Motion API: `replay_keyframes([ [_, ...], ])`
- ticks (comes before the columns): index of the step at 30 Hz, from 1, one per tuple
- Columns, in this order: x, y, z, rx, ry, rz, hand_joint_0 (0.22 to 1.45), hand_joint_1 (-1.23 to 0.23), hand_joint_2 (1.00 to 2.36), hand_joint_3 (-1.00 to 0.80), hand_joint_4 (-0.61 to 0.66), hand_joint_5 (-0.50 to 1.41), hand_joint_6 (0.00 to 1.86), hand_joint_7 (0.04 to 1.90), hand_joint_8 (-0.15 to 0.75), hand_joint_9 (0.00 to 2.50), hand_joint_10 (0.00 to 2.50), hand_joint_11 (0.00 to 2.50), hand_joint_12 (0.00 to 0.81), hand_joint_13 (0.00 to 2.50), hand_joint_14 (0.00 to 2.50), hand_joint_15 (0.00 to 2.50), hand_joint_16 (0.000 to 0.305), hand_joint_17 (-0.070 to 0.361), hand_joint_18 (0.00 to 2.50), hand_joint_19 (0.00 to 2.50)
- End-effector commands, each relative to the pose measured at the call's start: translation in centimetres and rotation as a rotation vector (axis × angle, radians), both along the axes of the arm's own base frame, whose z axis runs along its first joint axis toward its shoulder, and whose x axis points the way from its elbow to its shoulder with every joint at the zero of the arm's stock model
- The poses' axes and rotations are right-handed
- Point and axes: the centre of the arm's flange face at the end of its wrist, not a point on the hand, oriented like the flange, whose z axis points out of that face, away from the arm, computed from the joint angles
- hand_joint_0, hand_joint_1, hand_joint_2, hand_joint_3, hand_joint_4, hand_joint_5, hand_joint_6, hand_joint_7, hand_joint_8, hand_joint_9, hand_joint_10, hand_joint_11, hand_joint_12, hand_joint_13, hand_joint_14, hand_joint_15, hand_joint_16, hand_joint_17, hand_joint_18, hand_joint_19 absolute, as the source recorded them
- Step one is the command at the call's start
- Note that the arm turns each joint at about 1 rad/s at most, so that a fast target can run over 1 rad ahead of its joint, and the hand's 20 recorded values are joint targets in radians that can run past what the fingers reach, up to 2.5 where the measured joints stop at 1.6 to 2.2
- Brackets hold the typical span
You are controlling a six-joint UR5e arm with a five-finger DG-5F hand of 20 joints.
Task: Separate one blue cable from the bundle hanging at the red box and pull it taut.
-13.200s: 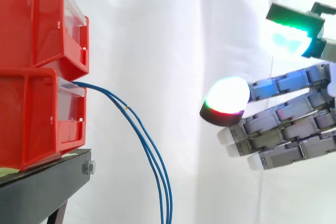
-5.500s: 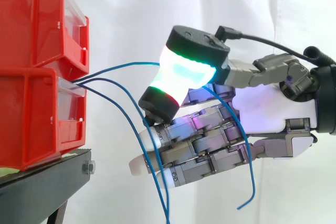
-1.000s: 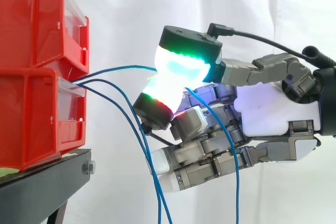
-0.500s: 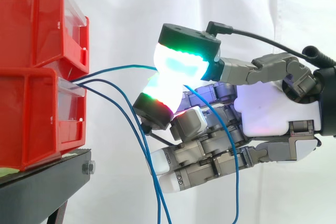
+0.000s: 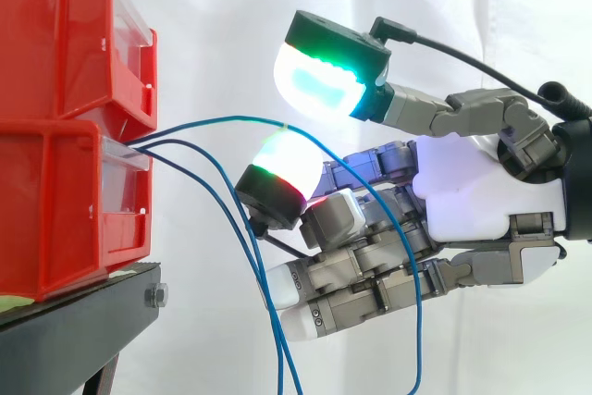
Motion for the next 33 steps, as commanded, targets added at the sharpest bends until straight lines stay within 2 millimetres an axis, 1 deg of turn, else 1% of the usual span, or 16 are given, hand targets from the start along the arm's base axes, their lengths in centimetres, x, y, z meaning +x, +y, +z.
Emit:
replay_keyframes([
  [1,-0.01,0.0,-0.01,0.001,0.0,0.0,0.57,-0.69,1.0,-0.5,0.21,-0.12,0.82,1.32,0.357,1.07,0.01,1.21,0.328,0.74,0.02,0.47,0.034,0.077,0.54,0.24],
  [3,0.0,0.02,-0.01,0.001,0.0,0.001,0.6,-0.7,1.0,-0.45,0.21,-0.12,0.82,1.34,0.353,1.08,0.01,1.21,0.323,0.74,0.02,0.47,0.034,0.076,0.54,0.25],
  [4,0.02,0.01,0.06,0.002,-0.002,0.0,0.62,-0.71,1.01,-0.38,0.21,-0.12,0.82,1.36,0.354,1.08,0.01,1.2,0.323,0.74,0.02,0.46,0.034,0.075,0.55,0.25],
  [7,-0.01,0.0,-0.01,0.006,-0.001,-0.001,0.63,-0.72,1.01,-0.27,0.21,-0.11,0.83,1.39,0.375,1.1,0.0,1.2,0.334,0.76,0.02,0.45,0.037,0.082,0.58,0.22],
  [8,-0.01,0.0,-0.01,0.006,-0.001,-0.001,0.63,-0.72,1.01,-0.26,0.21,-0.11,0.84,1.39,0.374,1.1,0.0,1.2,0.335,0.76,0.01,0.45,0.037,0.082,0.58,0.22],
  [10,-0.01,0.0,-0.01,0.006,-0.001,-0.001,0.63,-0.75,1.01,-0.13,0.21,-0.1,0.84,1.42,0.396,1.12,0.0,1.21,0.35,0.77,0.01,0.44,0.04,0.09,0.61,0.2],
  [13,-0.01,-0.11,-0.01,0.008,-0.002,-0.002,0.63,-0.78,1.0,-0.06,0.19,-0.1,0.85,1.44,0.414,1.14,0.0,1.21,0.363,0.78,0.01,0.44,0.042,0.095,0.63,0.2],
  [20,-0.01,0.0,-0.01,0.008,-0.002,-0.001,0.65,-0.81,1.0,-0.04,0.15,-0.1,0.86,1.46,0.406,1.14,0.0,1.22,0.358,0.77,0.01,0.44,0.042,0.094,0.62,0.21],
  [28,-0.1,0.03,-0.19,0.003,0.007,0.005,0.65,-0.79,1.0,-0.03,0.16,-0.1,0.86,1.44,0.409,1.14,0.0,1.22,0.357,0.77,0.01,0.44,0.043,0.096,0.62,0.22],
  [33,-0.11,0.07,-0.21,-0.004,0.01,0.01,0.64,-0.78,1.0,-0.03,0.15,-0.1,0.87,1.4,0.414,1.14,0.0,1.21,0.37,0.78,0.01,0.45,0.044,0.099,0.63,0.2],
])
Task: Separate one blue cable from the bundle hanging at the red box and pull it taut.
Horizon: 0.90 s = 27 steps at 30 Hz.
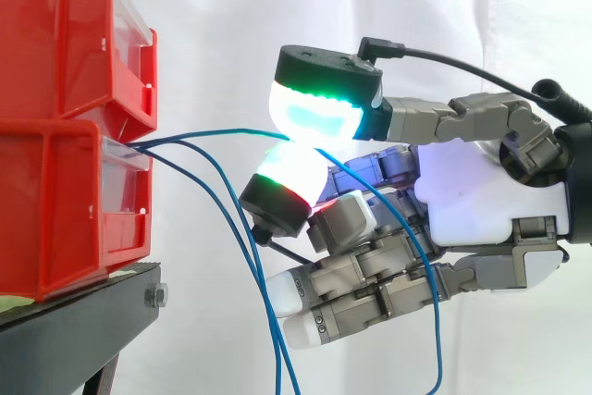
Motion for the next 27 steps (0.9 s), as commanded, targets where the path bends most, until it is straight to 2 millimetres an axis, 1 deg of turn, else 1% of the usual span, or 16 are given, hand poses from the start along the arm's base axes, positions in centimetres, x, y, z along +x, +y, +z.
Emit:
replay_keyframes([
  [1,0.0,0.0,0.0,-0.005,0.002,0.003,0.64,-0.78,1.0,-0.03,0.15,-0.1,0.87,1.4,0.416,1.15,0.0,1.22,0.37,0.78,0.01,0.44,0.044,0.099,0.63,0.21],
  [6,0.0,0.1,-0.1,-0.007,0.004,0.002,0.65,-0.78,1.0,-0.04,0.15,-0.1,0.87,1.41,0.422,1.13,0.0,1.17,0.372,0.79,0.01,0.44,0.045,0.1,0.63,0.19],
  [10,-0.3,-0.1,-0.6,-0.009,0.013,0.002,0.65,-0.78,1.0,-0.05,0.14,-0.11,0.89,1.35,0.435,1.13,0.0,1.15,0.373,0.79,0.01,0.44,0.044,0.1,0.64,0.19],
  [11,-0.7,-0.1,-1.5,-0.014,0.032,0.003,0.64,-0.78,1.0,-0.05,0.15,-0.11,0.89,1.34,0.437,1.13,0.0,1.14,0.374,0.79,0.01,0.44,0.044,0.1,0.64,0.19],
  [13,-1.1,-0.2,-2.4,-0.019,0.05,0.006,0.64,-0.78,1.02,-0.05,0.14,-0.11,0.9,1.31,0.438,1.13,0.0,1.14,0.373,0.79,0.01,0.43,0.044,0.1,0.63,0.18],
  [14,-1.8,-0.5,-3.6,-0.025,0.076,0.003,0.64,-0.78,1.02,-0.06,0.14,-0.11,0.9,1.3,0.439,1.12,0.0,1.13,0.374,0.79,0.01,0.44,0.044,0.1,0.63,0.19],
  [16,-2.5,-0.5,-5.0,-0.028,0.092,0.005,0.63,-0.78,1.04,-0.07,0.13,-0.11,0.9,1.27,0.436,1.11,0.01,1.07,0.376,0.79,0.01,0.43,0.044,0.1,0.63,0.18],
  [19,-2.9,-0.9,-6.3,-0.023,0.068,0.002,0.59,-0.8,1.2,-0.13,0.13,-0.1,0.9,1.3,0.445,1.09,0.01,1.03,0.382,0.78,0.01,0.42,0.046,0.103,0.63,0.17],
  [20,-2.7,-0.8,-6.5,-0.013,0.027,0.0,0.59,-0.8,1.21,-0.14,0.12,-0.1,0.9,1.3,0.443,1.09,0.01,1.03,0.382,0.78,0.01,0.42,0.046,0.103,0.63,0.17],
  [21,-2.6,-0.7,-6.4,-0.01,0.015,0.002,0.57,-0.82,1.29,-0.16,0.11,-0.09,0.89,1.33,0.448,1.09,0.01,1.02,0.384,0.78,0.01,0.41,0.046,0.104,0.64,0.17],
  [22,-2.4,-0.6,-6.3,-0.008,0.0,0.002,0.51,-0.86,1.56,-0.27,0.09,-0.09,0.9,1.3,0.463,1.1,0.01,0.99,0.393,0.78,0.01,0.4,0.049,0.109,0.64,0.15],
  [23,-2.1,-0.6,-6.0,0.0,-0.03,0.001,0.44,-0.84,1.75,-0.35,0.07,-0.1,0.93,1.11,0.476,1.09,0.01,0.93,0.405,0.78,0.01,0.38,0.052,0.116,0.65,0.13],
  [24,-2.0,-0.5,-5.9,0.006,-0.048,0.003,0.44,-0.83,1.75,-0.35,0.07,-0.11,0.94,1.04,0.479,1.09,0.01,0.92,0.405,0.77,0.01,0.37,0.052,0.116,0.65,0.12],
  [25,-1.9,-0.5,-5.9,0.005,-0.049,0.003,0.45,-0.8,1.68,-0.33,0.08,-0.12,0.95,0.99,0.481,1.09,0.01,0.89,0.404,0.77,0.01,0.37,0.051,0.115,0.64,0.13],
  [26,-1.9,-0.6,-5.9,0.005,-0.049,0.0,0.47,-0.78,1.6,-0.3,0.09,-0.12,0.95,0.99,0.481,1.08,0.01,0.86,0.402,0.76,0.01,0.36,0.051,0.114,0.63,0.13],
  [27,-1.9,-0.5,-5.9,0.005,-0.049,0.001,0.48,-0.77,1.57,-0.3,0.08,-0.12,0.95,0.98,0.479,1.08,0.01,0.83,0.402,0.76,0.01,0.36,0.05,0.113,0.62,0.13],
])
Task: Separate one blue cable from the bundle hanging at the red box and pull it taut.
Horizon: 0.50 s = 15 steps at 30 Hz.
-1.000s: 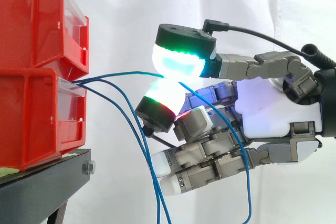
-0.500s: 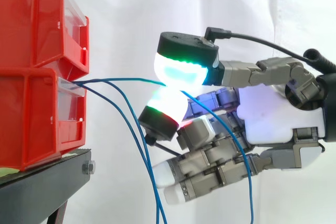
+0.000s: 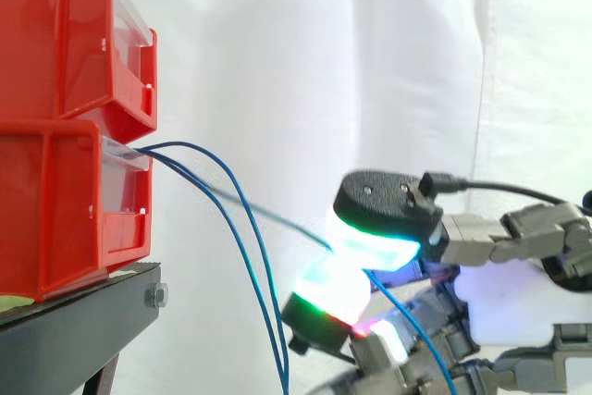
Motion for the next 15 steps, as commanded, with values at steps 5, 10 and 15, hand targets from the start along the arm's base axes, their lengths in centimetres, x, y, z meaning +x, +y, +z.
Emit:
replay_keyframes([
  [5,0.09,0.01,0.0,0.003,-0.016,-0.003,0.57,-0.72,1.2,-0.17,0.08,-0.13,0.96,0.91,0.47,1.04,0.01,0.75,0.379,0.71,0.01,0.35,0.046,0.104,0.57,0.16],
  [10,0.03,0.01,-0.05,0.002,-0.01,-0.002,0.61,-0.7,1.0,-0.12,0.08,-0.14,0.96,0.93,0.458,0.99,0.01,0.69,0.36,0.63,0.01,0.34,0.043,0.096,0.47,0.18],
  [15,0.07,0.02,0.01,0.002,-0.011,-0.002,0.61,-0.69,1.0,-0.14,0.08,-0.14,0.96,0.9,0.438,0.95,0.01,0.47,0.357,0.6,0.01,0.3,0.043,0.096,0.43,0.18],
])
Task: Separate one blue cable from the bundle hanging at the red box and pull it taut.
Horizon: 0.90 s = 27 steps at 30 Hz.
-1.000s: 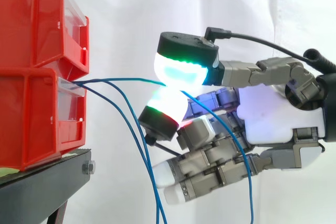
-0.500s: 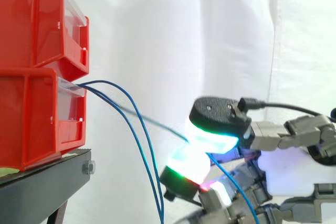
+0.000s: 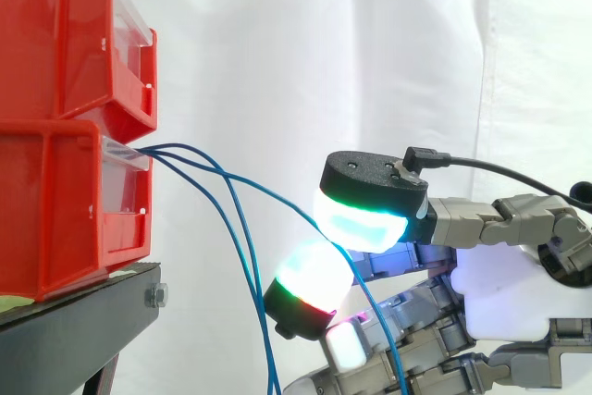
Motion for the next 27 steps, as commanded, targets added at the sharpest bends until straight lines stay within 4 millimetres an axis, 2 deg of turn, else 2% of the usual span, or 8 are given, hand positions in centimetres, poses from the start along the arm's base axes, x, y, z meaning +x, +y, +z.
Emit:
replay_keyframes([
  [1,0.0,0.0,0.01,0.0,0.0,0.0,0.61,-0.69,1.0,-0.14,0.08,-0.14,0.96,0.89,0.425,0.94,0.01,0.45,0.359,0.59,0.01,0.3,0.043,0.096,0.43,0.17],
  [5,0.0,0.0,0.01,0.0,0.0,0.0,0.61,-0.69,1.0,-0.15,0.08,-0.14,0.96,0.9,0.428,0.92,0.01,0.49,0.362,0.59,0.01,0.31,0.043,0.096,0.42,0.16],
  [9,0.0,0.0,0.01,0.001,0.0,0.0,0.61,-0.69,1.01,-0.15,0.08,-0.14,0.96,0.89,0.409,0.89,0.01,0.4,0.36,0.59,0.01,0.3,0.042,0.096,0.42,0.15],
  [12,0.0,0.0,0.01,0.0,0.0,0.0,0.61,-0.69,1.0,-0.15,0.08,-0.14,0.96,0.88,0.436,0.89,0.01,0.43,0.361,0.59,0.01,0.3,0.043,0.096,0.42,0.16],
  [15,0.0,0.0,0.01,0.0,0.0,0.0,0.61,-0.68,1.0,-0.15,0.08,-0.14,0.96,0.88,0.404,0.88,0.01,0.26,0.358,0.6,0.01,0.3,0.042,0.095,0.42,0.16],
  [19,0.0,-0.11,0.01,0.0,0.0,-0.001,0.61,-0.68,1.0,-0.16,0.07,-0.14,0.96,0.88,0.411,0.89,0.01,0.3,0.359,0.58,0.01,0.3,0.042,0.095,0.39,0.16],
  [22,0.0,0.0,0.01,0.0,0.0,0.0,0.61,-0.67,1.0,-0.16,0.07,-0.15,0.96,0.89,0.36,0.88,0.0,0.1,0.358,0.58,0.01,0.3,0.042,0.095,0.38,0.17],
  [27,0.0,0.0,0.01,0.001,0.0,0.0,0.61,-0.66,1.0,-0.18,0.06,-0.15,0.97,0.88,0.365,0.84,0.0,0.22,0.355,0.54,0.01,0.27,0.042,0.095,0.34,0.16],
])
